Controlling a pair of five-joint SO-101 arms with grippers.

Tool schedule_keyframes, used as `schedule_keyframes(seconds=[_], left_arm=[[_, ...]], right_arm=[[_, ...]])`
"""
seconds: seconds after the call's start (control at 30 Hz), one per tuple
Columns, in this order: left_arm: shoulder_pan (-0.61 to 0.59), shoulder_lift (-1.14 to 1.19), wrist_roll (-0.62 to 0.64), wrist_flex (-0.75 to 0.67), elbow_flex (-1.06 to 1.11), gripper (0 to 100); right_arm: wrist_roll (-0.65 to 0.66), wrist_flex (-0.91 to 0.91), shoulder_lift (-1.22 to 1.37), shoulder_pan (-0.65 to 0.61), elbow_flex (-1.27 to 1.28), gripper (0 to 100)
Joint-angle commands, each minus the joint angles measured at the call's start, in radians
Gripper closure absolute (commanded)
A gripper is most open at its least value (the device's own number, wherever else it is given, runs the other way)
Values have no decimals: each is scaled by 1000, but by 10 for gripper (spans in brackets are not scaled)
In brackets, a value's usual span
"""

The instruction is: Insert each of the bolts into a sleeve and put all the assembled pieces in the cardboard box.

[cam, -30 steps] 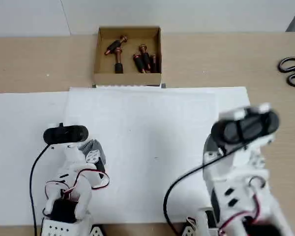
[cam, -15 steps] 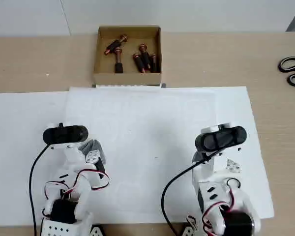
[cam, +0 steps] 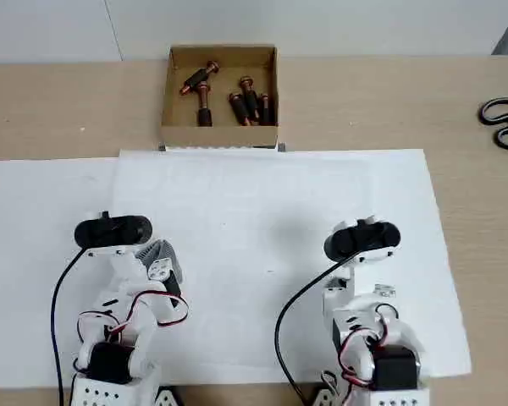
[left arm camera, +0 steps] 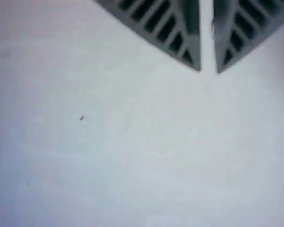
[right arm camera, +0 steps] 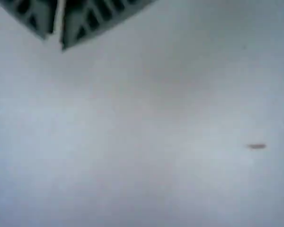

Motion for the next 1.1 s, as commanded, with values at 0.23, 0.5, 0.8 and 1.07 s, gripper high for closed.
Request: schedule_keyframes(seconds=[0.23, 0.5, 0.8, 1.07], left_arm=[[-3, -11, 5, 2, -8, 993], [-3, -11, 5, 2, -8, 993], [-3, -11, 5, 2, -8, 993], [-3, -11, 5, 2, -8, 993]], right_arm=[[0, -56, -8, 7, 77, 995], [5, -59, -8, 2, 78, 995], [5, -59, -8, 2, 78, 995], [5, -59, -8, 2, 78, 995]])
